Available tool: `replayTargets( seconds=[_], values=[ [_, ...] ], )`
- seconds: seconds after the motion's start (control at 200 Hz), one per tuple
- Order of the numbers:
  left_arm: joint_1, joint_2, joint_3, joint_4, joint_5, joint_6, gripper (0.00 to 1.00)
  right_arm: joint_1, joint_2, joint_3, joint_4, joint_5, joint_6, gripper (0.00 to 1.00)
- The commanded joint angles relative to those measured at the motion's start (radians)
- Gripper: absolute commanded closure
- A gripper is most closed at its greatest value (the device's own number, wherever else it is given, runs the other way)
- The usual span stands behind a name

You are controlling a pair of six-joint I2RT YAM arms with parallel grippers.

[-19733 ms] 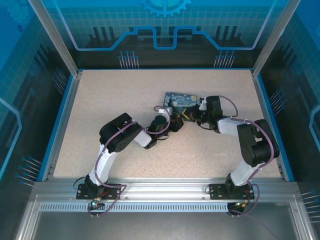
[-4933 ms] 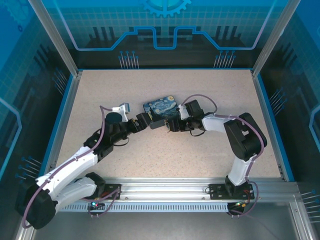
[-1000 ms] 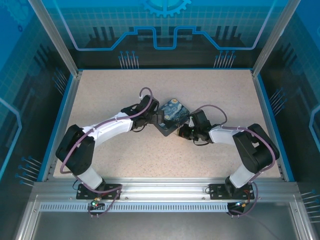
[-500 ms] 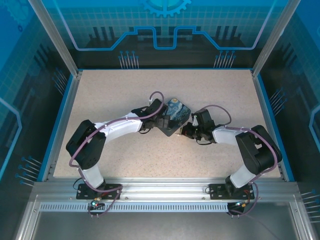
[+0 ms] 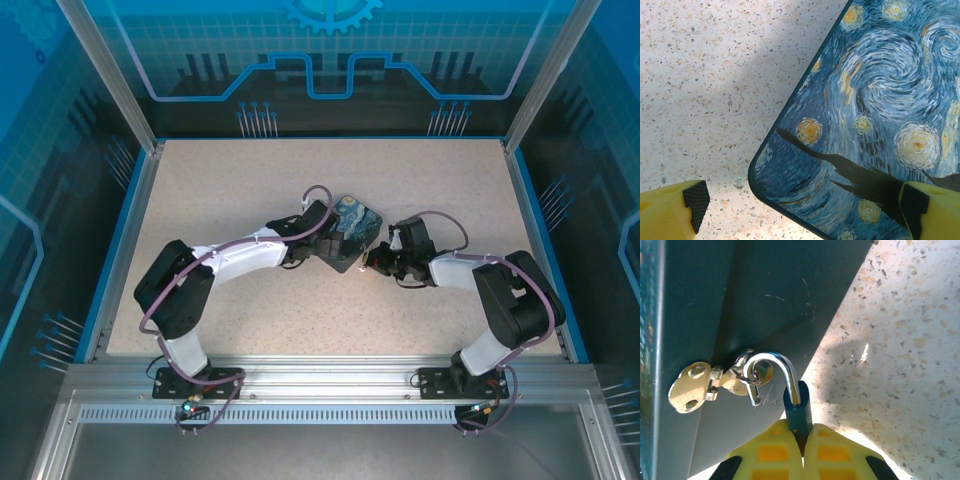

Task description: Unlock a padlock with a key

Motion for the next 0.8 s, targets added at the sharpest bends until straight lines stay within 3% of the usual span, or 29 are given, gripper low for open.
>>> replayTargets(
  seconds=[0.0, 0.795],
  values=[
    [-0.014, 0.033, -0.03, -0.045, -0.008, 0.004, 0.01, -0.017, -0.012, 0.0, 0.023, 0.007, 0.025, 1.0],
    [-0.018, 0.043, -0.048, -0.019, 0.012, -0.002, 0.01, -0.073, 0.099, 0.0, 0.197, 0.003, 0.176, 1.0]
  ],
)
